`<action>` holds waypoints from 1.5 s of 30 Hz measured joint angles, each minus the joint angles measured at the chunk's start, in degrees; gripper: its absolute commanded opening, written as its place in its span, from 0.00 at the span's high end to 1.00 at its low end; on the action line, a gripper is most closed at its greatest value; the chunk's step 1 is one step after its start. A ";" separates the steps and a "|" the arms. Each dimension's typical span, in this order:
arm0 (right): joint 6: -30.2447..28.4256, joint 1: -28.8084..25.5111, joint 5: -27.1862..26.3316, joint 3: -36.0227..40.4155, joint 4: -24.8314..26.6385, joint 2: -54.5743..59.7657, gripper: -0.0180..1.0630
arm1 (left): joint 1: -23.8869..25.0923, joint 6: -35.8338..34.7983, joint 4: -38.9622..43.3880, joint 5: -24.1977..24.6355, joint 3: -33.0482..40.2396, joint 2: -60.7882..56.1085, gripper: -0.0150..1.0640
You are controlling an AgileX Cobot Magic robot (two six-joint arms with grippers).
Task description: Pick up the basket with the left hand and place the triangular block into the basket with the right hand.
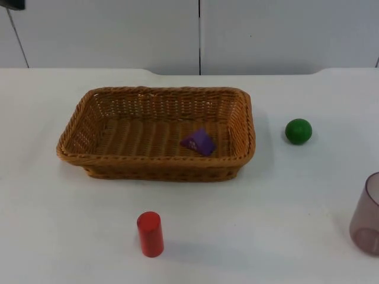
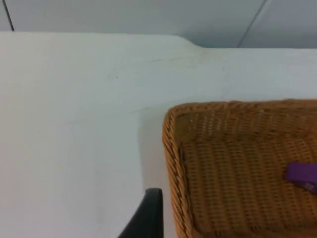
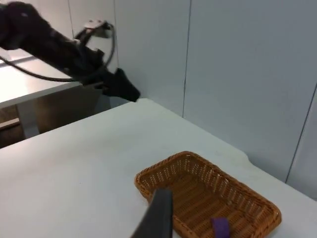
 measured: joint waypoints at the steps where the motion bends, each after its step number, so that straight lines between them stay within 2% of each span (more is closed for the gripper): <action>1: 0.00 0.00 0.00 0.31 0.00 0.00 0.26 | 0.00 0.00 0.52 0.53 1.69 -3.20 0.15; 6: 0.22 0.00 0.13 3.02 -0.10 0.00 0.26 | 0.00 0.00 2.78 2.50 7.37 -15.42 0.15; 9: 0.22 0.00 0.13 5.17 -0.10 0.00 0.26 | 0.00 -0.27 4.47 6.60 10.04 -24.27 0.15; 10: 0.22 0.00 0.13 5.17 -0.10 0.00 0.26 | 0.00 -0.27 4.47 6.60 10.04 -24.27 0.15; 15: 0.46 0.00 0.26 7.55 0.53 0.00 0.26 | 0.00 -5.16 7.54 11.28 12.27 -38.72 0.15; 16: 0.46 0.00 0.26 7.55 0.53 0.00 0.26 | 0.00 -5.16 7.54 11.28 12.27 -38.72 0.15; 21: 0.46 0.00 0.28 10.14 2.00 -2.82 0.26 | 0.00 -11.76 14.29 15.73 12.77 -50.73 0.15; 28: 0.46 0.00 1.72 13.62 1.98 -11.42 0.26 | -0.60 -16.02 18.07 18.58 12.91 -58.41 0.15; 33: 0.46 0.00 7.29 16.43 1.98 -20.05 0.26 | -2.02 -18.46 20.65 22.61 13.14 -61.12 0.15; 45: 1.61 0.00 16.65 17.56 1.98 -29.25 0.26 | -2.02 -27.98 29.39 26.00 19.47 -72.28 0.15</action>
